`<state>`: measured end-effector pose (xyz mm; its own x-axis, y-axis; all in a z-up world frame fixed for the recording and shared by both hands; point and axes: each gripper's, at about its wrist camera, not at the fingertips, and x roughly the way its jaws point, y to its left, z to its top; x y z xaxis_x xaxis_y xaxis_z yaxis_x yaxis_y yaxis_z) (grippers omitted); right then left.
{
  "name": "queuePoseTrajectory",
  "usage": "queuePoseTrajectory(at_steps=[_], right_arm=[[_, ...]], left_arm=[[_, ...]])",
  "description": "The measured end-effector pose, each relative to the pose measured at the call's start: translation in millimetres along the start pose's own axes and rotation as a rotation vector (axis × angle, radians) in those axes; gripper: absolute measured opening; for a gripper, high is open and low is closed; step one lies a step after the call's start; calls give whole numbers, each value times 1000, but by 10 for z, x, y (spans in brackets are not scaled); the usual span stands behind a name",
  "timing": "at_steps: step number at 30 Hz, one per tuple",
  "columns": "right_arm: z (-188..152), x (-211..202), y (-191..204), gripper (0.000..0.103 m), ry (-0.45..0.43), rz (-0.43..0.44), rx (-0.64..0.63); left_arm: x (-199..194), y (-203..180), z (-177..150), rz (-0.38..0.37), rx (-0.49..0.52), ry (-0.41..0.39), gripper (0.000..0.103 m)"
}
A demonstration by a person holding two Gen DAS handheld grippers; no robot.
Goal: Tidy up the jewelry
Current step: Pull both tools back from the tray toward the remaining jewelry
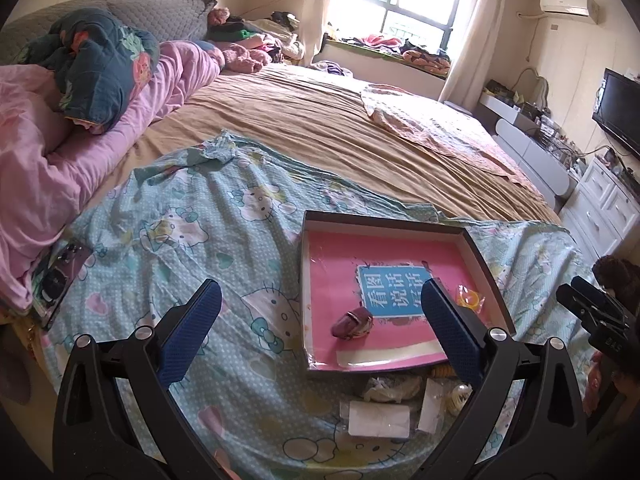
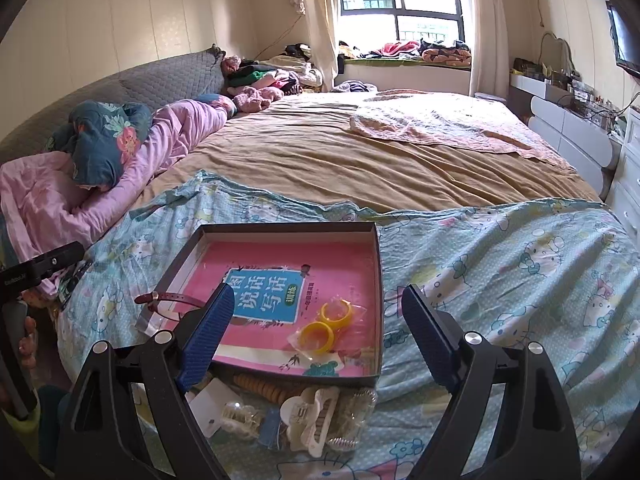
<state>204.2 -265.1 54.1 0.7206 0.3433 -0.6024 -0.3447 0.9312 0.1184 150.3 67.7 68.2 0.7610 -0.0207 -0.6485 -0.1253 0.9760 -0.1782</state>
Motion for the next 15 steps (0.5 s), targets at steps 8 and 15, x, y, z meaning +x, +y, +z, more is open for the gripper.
queuePoseTrajectory(at_steps=[8,15], right_arm=[[-83,-102,93,84,-2,-3,-13],[-179,-208,160,84,-6,-9,-15]], left_arm=[[-74,-7,-110,-26,8,1,93],[-128,-39,-233,-38,26,5,93]])
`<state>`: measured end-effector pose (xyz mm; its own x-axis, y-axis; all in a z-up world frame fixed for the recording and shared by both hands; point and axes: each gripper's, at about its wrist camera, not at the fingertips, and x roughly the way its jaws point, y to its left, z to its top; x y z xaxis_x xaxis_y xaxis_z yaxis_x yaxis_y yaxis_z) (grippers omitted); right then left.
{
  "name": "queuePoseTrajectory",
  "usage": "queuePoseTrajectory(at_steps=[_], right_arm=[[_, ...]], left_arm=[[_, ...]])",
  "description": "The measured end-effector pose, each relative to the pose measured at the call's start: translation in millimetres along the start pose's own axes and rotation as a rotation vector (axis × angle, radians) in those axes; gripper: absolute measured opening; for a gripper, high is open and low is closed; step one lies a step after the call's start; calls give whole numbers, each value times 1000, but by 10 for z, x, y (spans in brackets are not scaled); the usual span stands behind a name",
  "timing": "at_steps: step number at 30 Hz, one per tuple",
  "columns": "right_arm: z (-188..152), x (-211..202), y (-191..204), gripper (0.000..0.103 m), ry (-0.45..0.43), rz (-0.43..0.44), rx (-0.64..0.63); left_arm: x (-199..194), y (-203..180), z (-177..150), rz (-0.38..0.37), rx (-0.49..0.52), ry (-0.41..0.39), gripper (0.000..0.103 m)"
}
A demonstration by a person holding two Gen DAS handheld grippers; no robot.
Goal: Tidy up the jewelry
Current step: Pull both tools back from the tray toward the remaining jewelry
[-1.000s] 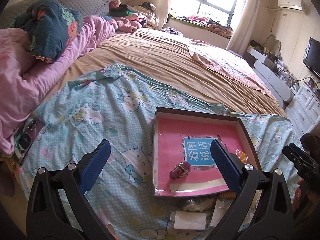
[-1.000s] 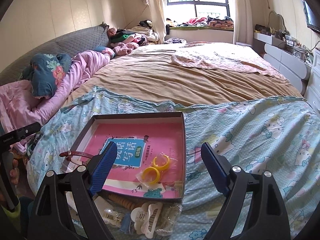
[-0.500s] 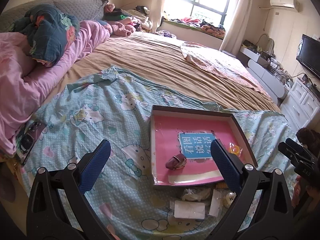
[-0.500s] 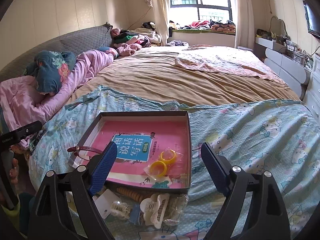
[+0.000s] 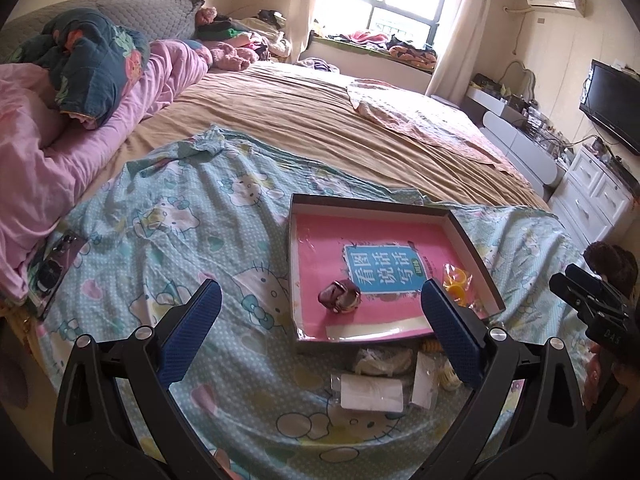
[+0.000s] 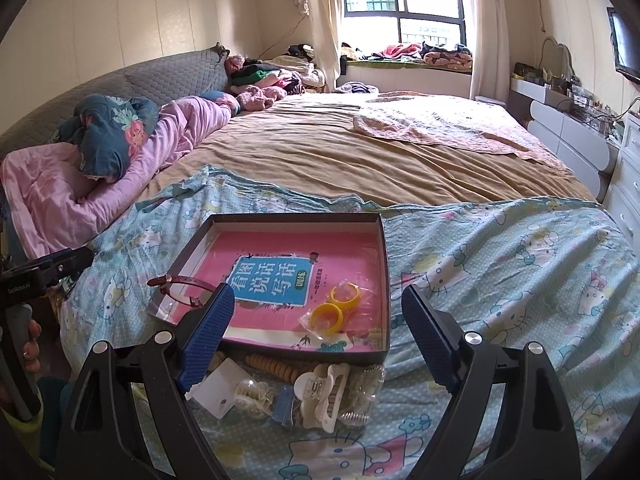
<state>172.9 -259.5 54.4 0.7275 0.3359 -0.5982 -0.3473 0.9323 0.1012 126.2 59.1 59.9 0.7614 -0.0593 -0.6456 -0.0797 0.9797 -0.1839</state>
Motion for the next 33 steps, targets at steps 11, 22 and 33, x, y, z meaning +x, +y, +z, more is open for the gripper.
queuePoseTrajectory(at_steps=[11,22,33], right_arm=[[-255,-143,40,84,12,-15,-3],[-491,-151,151,84,56,12,-21],[-686,-154,219,84,92,47,-33]], left_arm=[[-29,-71,-223,-16,33,14,93],[23,-199,-433,-21,81,56,93],[42,-274,-652,-11,120,92,93]])
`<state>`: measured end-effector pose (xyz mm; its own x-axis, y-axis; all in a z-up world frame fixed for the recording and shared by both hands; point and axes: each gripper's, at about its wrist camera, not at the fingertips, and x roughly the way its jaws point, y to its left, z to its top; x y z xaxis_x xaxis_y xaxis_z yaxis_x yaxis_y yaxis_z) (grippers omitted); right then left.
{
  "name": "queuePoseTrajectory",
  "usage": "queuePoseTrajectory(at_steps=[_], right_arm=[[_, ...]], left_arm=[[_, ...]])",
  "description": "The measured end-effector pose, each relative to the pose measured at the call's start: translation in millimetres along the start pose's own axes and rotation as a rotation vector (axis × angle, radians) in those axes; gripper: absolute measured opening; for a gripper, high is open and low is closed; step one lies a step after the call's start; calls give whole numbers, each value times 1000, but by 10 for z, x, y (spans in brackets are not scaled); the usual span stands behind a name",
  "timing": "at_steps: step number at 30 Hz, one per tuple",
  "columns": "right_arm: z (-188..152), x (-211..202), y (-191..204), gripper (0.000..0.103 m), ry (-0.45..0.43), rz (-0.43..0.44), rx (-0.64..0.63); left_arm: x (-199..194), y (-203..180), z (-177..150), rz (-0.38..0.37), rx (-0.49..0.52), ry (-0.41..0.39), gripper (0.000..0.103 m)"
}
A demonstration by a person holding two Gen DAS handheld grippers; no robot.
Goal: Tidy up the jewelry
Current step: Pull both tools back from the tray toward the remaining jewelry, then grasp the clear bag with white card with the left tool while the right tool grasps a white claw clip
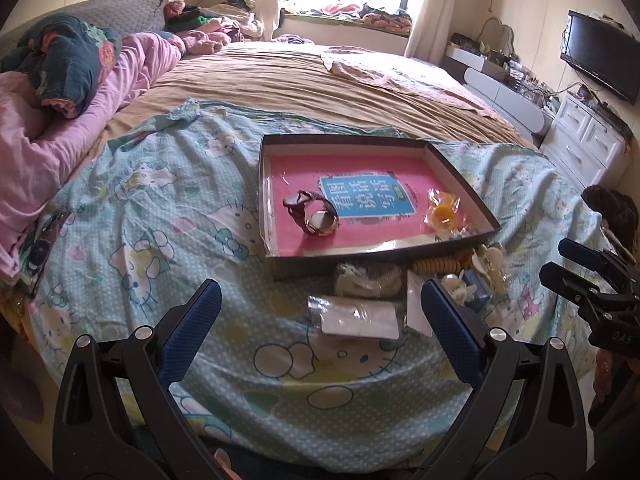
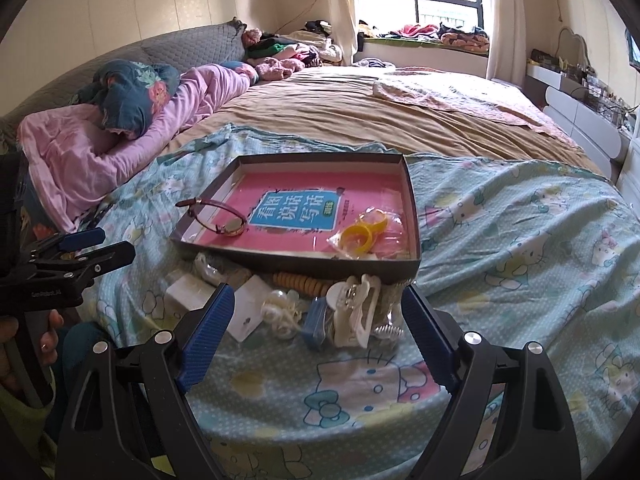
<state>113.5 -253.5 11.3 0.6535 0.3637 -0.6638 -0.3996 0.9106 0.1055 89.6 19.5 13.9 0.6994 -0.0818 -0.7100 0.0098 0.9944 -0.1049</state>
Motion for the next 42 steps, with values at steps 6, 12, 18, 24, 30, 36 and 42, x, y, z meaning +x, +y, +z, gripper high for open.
queuePoseTrajectory(at_steps=[6,12,18,24,30,36,42], right_arm=[[-96,11,-13,80,22,9,4],[-207,63,-7,69,55,22,8],[-316,188,-6,46,105,52,23],[-400,312,34,33,140,81,21],[-422,449,20,33,156,86,33],[-457,596,8,33,178,85,46],[-473,721,-28,32,182,78,60]], left_arm=[[49,-54,-107,2,19,27,93],[156,-127,-233,-7,42,70,93],[292,-184,-344,1,67,111,93],[417,-225,-427,9,88,147,93],[505,-249,-448,19,103,164,93],[577,-228,-450,28,95,173,93],[636,-223,-448,20,93,178,93]])
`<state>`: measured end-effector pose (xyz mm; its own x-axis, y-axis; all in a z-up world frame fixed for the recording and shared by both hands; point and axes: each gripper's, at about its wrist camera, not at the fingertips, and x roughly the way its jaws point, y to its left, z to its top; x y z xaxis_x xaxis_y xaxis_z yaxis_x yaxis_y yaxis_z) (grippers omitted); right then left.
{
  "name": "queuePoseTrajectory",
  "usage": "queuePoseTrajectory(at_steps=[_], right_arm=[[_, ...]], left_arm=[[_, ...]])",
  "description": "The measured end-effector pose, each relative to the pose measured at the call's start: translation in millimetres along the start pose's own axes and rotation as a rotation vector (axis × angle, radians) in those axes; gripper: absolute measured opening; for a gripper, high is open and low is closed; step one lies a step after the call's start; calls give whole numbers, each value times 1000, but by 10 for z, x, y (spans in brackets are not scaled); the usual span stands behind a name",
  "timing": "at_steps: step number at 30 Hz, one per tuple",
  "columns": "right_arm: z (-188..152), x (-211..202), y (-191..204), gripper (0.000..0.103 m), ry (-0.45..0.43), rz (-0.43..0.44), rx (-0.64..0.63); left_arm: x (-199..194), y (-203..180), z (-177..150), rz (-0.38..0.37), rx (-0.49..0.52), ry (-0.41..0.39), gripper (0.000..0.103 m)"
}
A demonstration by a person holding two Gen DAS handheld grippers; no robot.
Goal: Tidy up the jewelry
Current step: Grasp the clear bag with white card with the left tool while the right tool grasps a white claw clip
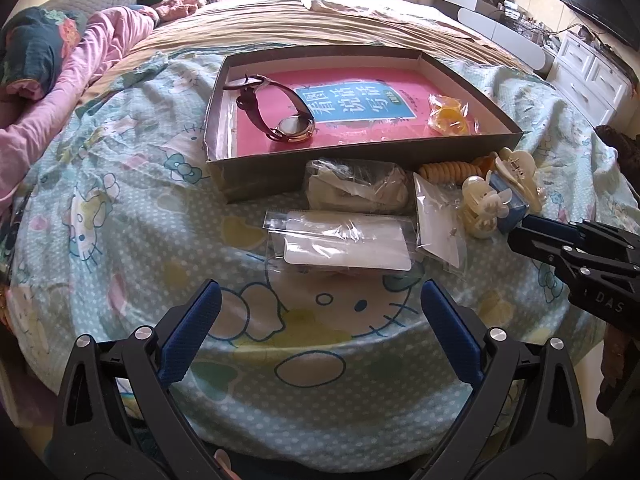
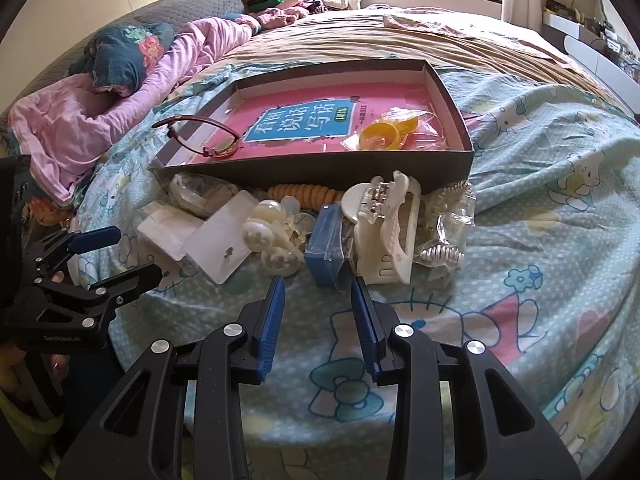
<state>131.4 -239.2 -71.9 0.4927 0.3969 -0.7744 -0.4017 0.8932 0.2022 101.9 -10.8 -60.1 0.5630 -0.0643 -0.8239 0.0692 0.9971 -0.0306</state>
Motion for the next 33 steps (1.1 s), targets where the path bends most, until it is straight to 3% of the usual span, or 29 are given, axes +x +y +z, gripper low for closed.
queuePoseTrajectory(at_steps=[9,18,29,30,33], right_arm=[[-7,-9,-47,33,-28,-73,-5],[28,82,-40,33,-28,-51,1],[107,181,14,54,-39,-38,34],[110,185,22,56,-40,-36,37],[116,203,49,59,-49,-39,35]], left_arm=[[77,-27,44,-14,4,0,93],[200,-22,78,-16,-5,17,93],[286,-112,171,-33,13,11,93],[301,-123,175,-30,18,13,92],[323,-128,170,-52,19,13,75]])
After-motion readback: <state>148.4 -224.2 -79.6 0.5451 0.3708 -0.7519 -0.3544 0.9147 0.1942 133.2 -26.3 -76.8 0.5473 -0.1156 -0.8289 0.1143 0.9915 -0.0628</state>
